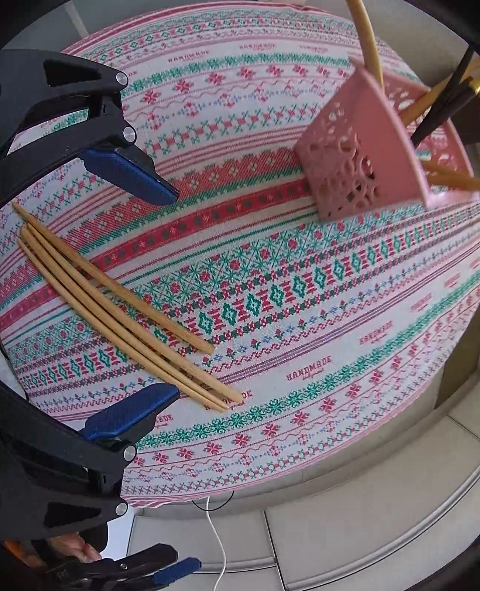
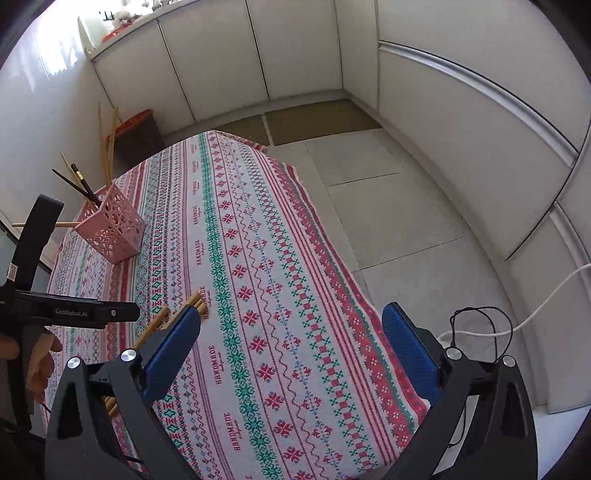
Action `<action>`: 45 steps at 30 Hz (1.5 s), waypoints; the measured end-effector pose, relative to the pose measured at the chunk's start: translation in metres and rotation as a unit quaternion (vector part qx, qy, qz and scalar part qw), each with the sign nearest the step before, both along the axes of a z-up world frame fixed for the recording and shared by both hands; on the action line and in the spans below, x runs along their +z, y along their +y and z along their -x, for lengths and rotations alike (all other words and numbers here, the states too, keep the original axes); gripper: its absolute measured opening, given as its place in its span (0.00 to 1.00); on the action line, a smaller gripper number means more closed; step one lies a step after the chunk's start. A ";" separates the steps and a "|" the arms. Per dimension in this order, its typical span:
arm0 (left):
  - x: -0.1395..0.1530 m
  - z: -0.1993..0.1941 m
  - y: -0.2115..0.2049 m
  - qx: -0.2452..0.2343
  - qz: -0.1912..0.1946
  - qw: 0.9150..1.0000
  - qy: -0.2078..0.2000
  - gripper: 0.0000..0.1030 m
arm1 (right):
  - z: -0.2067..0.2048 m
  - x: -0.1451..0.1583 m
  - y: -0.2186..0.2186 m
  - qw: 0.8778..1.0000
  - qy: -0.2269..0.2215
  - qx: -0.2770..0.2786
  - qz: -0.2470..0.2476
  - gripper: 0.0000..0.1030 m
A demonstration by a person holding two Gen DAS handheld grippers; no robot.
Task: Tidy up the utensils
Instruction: 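Lower both grippers to the chopstick pile and grasp one chopstick each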
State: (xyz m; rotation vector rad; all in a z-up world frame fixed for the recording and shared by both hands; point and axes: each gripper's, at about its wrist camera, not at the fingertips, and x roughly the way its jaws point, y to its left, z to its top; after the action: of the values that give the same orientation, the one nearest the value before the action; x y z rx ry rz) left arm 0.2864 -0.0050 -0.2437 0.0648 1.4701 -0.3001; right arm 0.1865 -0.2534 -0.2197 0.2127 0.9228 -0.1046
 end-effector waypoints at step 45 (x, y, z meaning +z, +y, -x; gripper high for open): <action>0.076 0.065 0.051 -0.030 0.047 0.986 -0.158 0.06 | -0.086 -0.055 0.092 0.986 0.128 -0.025 -0.100 0.40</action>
State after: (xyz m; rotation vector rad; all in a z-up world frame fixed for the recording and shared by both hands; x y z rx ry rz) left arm 0.2211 0.0457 -0.1678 0.0764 1.1388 -0.3888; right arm 0.2728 -0.1611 -0.2748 0.4153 1.1845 -0.0870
